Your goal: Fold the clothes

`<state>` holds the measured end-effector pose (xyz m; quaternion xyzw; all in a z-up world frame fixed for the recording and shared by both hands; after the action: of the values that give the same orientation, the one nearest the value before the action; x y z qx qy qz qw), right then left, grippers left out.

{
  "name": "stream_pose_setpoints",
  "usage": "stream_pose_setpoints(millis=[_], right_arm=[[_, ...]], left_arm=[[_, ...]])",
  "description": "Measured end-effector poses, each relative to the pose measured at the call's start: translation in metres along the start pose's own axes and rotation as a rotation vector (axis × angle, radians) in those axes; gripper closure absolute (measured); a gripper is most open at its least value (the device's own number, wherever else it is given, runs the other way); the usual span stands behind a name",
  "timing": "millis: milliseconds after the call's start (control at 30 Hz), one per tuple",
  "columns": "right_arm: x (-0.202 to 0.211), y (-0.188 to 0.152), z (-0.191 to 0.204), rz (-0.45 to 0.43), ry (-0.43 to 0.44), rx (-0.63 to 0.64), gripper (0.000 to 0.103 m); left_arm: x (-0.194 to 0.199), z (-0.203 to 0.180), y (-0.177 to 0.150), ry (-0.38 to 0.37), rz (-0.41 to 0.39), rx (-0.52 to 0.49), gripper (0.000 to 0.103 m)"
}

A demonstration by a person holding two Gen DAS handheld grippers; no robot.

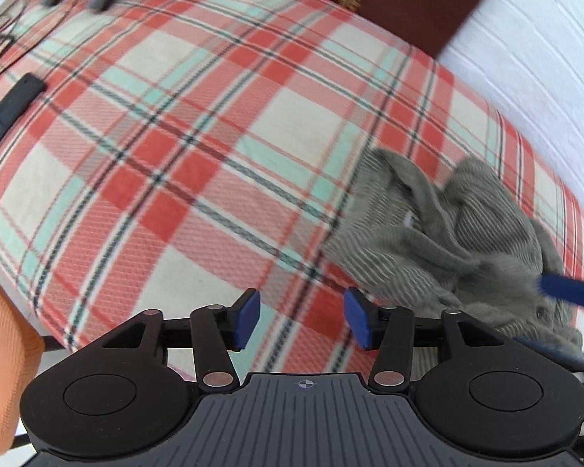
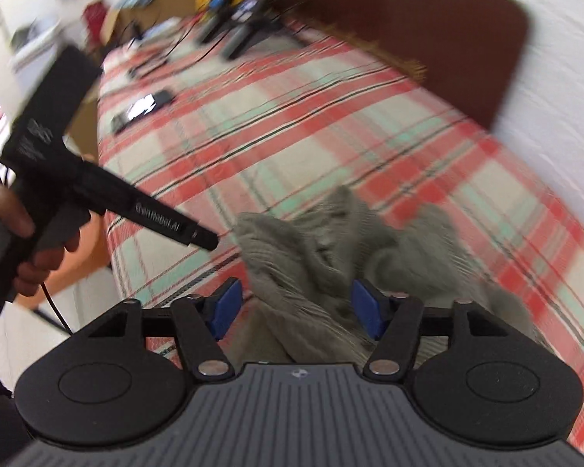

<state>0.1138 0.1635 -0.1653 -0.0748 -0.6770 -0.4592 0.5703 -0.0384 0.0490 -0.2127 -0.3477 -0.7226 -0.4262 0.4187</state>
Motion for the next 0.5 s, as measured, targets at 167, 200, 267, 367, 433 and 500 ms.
stream_pose_setpoints(millis=[167,200,267,367,433,500], right_arm=[[-0.038,0.002,0.019,0.096,0.018,0.057,0.042],[-0.045,0.001,0.021,0.11,0.003,0.065,0.042],[-0.057,-0.001,0.019,0.129,-0.039,0.075,0.046],[-0.05,-0.002,0.003,0.124,-0.043,-0.005,0.098],[-0.02,0.0,-0.012,0.065,-0.008,-0.108,0.098],[0.021,-0.001,-0.028,-0.007,0.007,-0.184,0.098]], left_arm=[[-0.001,0.014,0.005,0.003,-0.016,0.025,0.038],[-0.002,0.016,0.006,0.003,-0.016,0.024,0.038],[-0.004,0.018,0.009,0.003,-0.013,0.021,0.038],[-0.005,0.021,0.013,0.001,-0.015,0.011,0.038],[-0.005,0.021,0.017,-0.002,-0.02,0.001,0.038],[-0.006,0.02,0.021,-0.008,-0.023,-0.015,0.038]])
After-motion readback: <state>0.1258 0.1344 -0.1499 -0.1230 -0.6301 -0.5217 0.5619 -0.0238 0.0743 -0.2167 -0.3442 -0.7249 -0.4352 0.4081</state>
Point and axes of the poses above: each gripper's, at about its wrist camera, not at the fingertips, and x roughly against the way its jaws point, z to its left, y to its top, the point moved 4 cm from there along -x, roughly the way its jaws point
